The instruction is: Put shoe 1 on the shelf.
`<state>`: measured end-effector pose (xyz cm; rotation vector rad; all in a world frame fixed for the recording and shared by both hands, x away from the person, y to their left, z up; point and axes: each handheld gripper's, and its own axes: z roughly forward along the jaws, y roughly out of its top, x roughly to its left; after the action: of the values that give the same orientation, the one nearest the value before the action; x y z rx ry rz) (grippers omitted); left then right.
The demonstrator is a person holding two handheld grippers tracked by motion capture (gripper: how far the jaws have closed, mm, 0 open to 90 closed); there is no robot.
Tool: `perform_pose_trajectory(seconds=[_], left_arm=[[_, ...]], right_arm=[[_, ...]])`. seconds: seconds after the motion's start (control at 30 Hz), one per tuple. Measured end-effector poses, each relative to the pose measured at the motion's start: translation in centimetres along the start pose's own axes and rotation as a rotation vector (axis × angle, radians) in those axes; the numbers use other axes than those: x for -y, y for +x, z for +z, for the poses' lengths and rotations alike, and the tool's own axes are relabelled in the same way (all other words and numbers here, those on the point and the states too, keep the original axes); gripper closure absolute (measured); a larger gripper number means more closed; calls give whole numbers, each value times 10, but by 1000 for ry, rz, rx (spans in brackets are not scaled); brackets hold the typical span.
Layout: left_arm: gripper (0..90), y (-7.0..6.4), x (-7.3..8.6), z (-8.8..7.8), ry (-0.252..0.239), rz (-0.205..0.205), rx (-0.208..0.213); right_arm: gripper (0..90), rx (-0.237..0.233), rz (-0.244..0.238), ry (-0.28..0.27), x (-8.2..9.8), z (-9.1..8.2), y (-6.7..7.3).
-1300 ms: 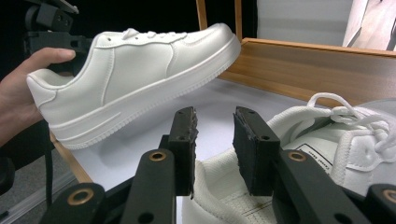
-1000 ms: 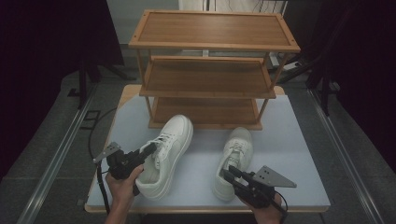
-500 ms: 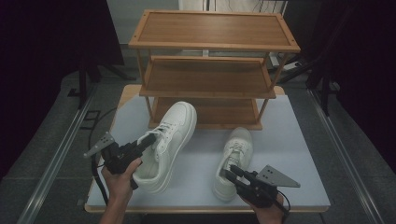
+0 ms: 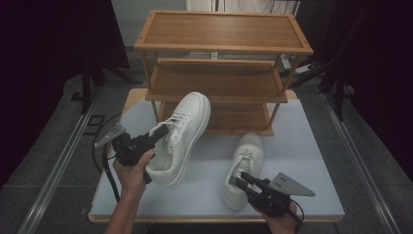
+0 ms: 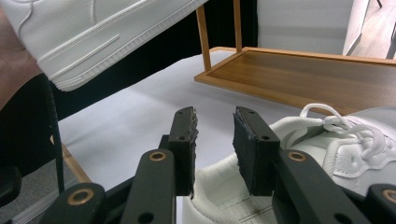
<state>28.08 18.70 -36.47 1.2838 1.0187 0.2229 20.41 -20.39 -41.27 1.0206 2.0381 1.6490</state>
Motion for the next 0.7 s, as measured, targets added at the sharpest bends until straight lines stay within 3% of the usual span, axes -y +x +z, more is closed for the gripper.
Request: perform_pose_trajectory(seconds=[0.7], left_arm=[[822, 2, -26, 24, -18, 1, -42]], right_arm=[[681, -5, -6, -1, 0, 0, 1]])
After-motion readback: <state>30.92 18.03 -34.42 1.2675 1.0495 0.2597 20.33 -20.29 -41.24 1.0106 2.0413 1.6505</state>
